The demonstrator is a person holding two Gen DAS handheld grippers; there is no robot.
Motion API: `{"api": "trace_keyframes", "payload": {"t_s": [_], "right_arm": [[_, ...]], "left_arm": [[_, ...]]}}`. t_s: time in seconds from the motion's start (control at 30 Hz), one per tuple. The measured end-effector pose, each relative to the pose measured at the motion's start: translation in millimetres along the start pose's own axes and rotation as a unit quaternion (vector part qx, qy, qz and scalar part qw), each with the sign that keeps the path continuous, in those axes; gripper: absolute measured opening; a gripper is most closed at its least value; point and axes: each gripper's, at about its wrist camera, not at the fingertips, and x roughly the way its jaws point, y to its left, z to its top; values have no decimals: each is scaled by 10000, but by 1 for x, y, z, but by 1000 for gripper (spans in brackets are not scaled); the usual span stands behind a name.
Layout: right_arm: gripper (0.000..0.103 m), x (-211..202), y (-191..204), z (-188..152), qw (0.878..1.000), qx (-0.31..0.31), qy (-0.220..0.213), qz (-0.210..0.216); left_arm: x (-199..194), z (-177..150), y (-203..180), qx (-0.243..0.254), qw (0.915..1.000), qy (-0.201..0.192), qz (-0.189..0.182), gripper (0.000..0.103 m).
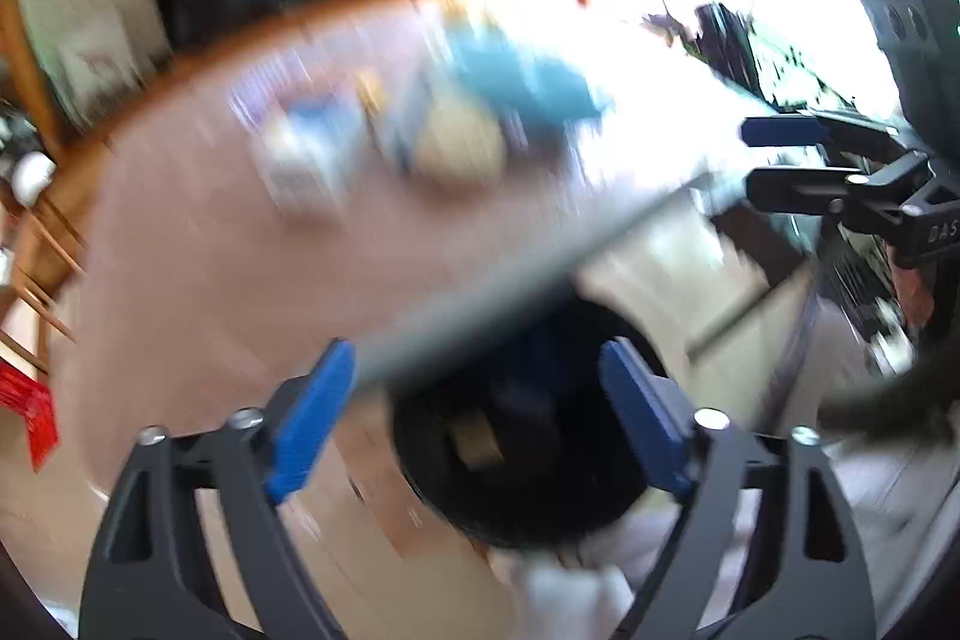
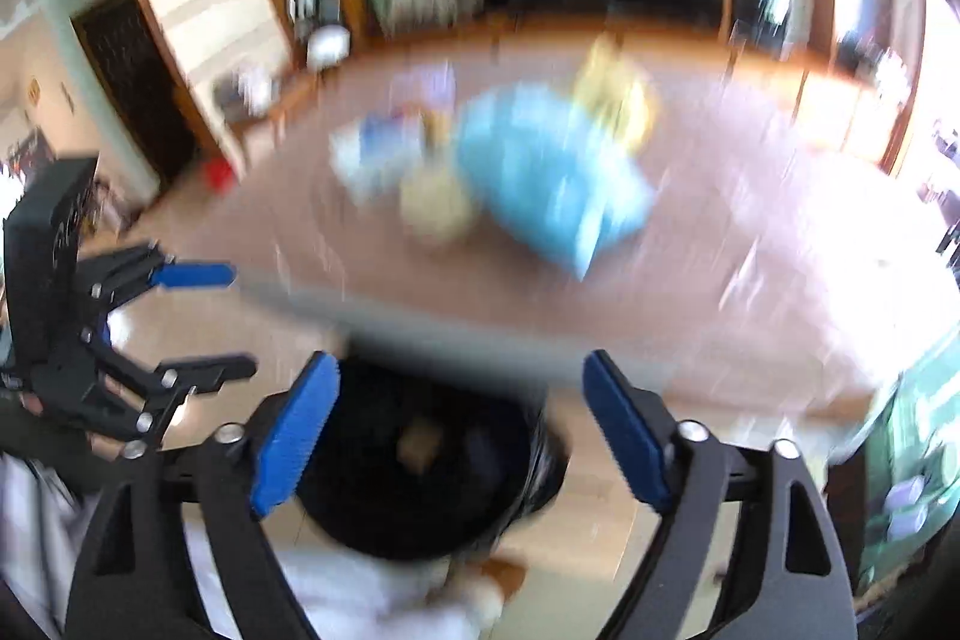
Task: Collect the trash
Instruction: 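Move both grippers back over the table toward the remaining items, then grasp the blue cloth bag with the right gripper while the left gripper grasps the Naproxen medicine box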
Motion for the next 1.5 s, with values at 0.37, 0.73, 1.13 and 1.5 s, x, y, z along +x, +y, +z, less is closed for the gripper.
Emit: {"api": "trace_keyframes", "payload": {"t_s": [0.37,0.73,1.13,1.5], "right_arm": [[99,6,-22,86,9886,118,-1088,-1032],[99,90,-32,64,9956,-519,373,-689],[99,147,-29,72,9787,-1546,1309,-320],[99,180,-45,80,9759,-991,1905,394]], "left_arm": [[5,84,73,-1316,9830,-915,893,101],[82,64,86,-1283,9896,311,569,101],[126,71,100,-844,9921,864,342,101],[136,76,107,-790,9913,1049,100,78]]}}
